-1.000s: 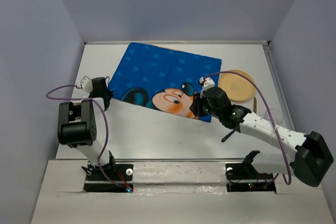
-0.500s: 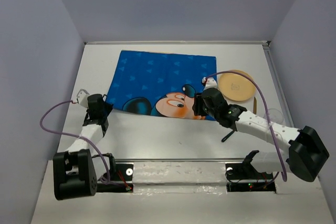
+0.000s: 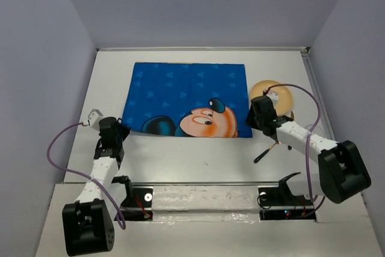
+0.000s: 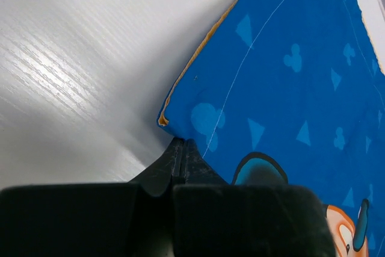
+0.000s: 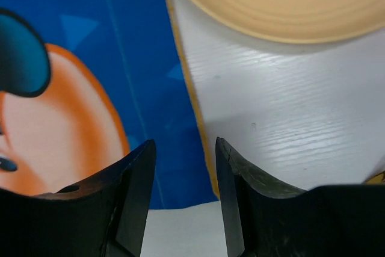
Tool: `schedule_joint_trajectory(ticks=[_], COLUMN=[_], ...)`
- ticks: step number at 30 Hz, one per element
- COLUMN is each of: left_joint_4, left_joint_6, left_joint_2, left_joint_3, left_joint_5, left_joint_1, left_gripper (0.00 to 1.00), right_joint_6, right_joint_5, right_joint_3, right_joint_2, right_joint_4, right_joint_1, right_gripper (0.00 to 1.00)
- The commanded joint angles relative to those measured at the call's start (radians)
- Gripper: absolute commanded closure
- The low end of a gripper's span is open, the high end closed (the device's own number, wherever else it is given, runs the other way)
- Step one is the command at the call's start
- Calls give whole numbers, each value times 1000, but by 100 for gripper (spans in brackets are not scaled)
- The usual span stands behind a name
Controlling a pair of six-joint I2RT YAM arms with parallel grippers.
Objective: Set the dinner table for one person
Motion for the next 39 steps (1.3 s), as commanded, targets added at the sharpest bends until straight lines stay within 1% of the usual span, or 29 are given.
schedule_joint_trajectory(ticks=[1,9,12,13,15,16,17,19,20,23,27,30,31,33,34,39], left_joint_4=[31,96,103,106,96,88,67,30,-16,-62,-119,-188,-206,-249,-262,-308], left_joint_6=[30,29,33,33,35,35,35,27,21,7,-34,-74,-92,-109,-123,-138], left_joint_2=[-65,-95,-104,-113,-127,-136,-163,-209,-219,-249,-312,-381,-422,-456,-476,-493], left_joint_3=[-34,-68,-83,-91,-97,-97,-100,-99,-97,-91,-97,-81,-67,-53,-39,-7], left_joint_5=[-5,42,53,59,64,64,64,70,73,100,94,79,65,54,45,59], left_joint_1=[2,2,0,0,0,0,0,0,0,-4,-41,-82,-92,-101,-139,-158], left_gripper=[100,100,100,100,100,100,100,100,100,100,100,100,100,100,100,100], right_joint_6=[67,119,136,138,148,150,148,138,133,131,130,115,113,107,107,92], right_joint_5=[-43,-113,-139,-141,-152,-153,-150,-144,-141,-141,-156,-101,-97,-100,-104,-46], right_joint_3=[-13,-20,-31,-36,-46,-60,-69,-80,-83,-92,-123,-125,-122,-113,-111,-88], right_joint_2=[52,179,175,169,149,108,83,9,-12,-81,-157,-218,-224,-215,-206,-169], right_joint_4=[29,46,46,43,31,25,10,-16,-45,-81,-142,-184,-188,-196,-195,-196], right_joint_1=[-45,-55,-55,-55,-55,-55,-55,-55,-55,-55,-55,-55,-55,-55,-55,-55], right_gripper=[50,51,60,71,81,86,95,99,100,100,100,100,100,100,99,98])
